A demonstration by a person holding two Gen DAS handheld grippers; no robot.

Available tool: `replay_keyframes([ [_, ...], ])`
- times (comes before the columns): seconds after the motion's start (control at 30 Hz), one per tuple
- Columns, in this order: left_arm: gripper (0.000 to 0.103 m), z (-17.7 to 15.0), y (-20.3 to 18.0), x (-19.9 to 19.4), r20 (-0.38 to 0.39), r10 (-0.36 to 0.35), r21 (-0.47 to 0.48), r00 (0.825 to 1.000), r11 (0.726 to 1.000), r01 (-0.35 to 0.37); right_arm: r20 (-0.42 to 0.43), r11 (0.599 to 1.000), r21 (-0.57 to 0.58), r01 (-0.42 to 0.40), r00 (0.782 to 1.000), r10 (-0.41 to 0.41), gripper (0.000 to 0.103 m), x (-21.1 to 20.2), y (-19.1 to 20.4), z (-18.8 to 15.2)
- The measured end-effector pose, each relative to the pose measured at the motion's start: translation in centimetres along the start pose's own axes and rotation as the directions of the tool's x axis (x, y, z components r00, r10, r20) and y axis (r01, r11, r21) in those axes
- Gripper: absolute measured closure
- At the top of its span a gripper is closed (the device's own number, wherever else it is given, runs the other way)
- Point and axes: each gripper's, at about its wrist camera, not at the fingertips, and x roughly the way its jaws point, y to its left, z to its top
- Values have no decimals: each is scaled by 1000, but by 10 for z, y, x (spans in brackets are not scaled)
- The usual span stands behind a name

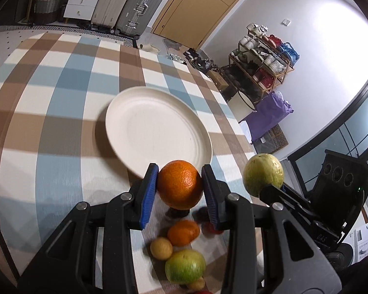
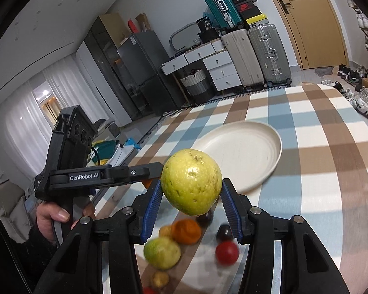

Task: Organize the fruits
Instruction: 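Carry the orange with the left gripper onto the plate and release it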

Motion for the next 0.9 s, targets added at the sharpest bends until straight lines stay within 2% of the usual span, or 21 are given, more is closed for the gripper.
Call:
replay_keyframes([
  [0.13,70,22,-2,9,3,10,22,1000,1000,-10,-5,1000,-3,0,1000,0,53,14,-10,17],
  [0.23,70,40,-4,19,12,42,49,999,998,-43,-18,1000,-6,-1,1000,0,53,25,-18,27],
  [0.43,70,75,0,45,3,50,53,999,997,-50,-46,1000,23,11,999,-10,53,55,-38,45],
  [0.9,70,122,25,128,-41,99,42,994,994,-98,-156,996,-4,90,984,-89,53,122,-74,74],
])
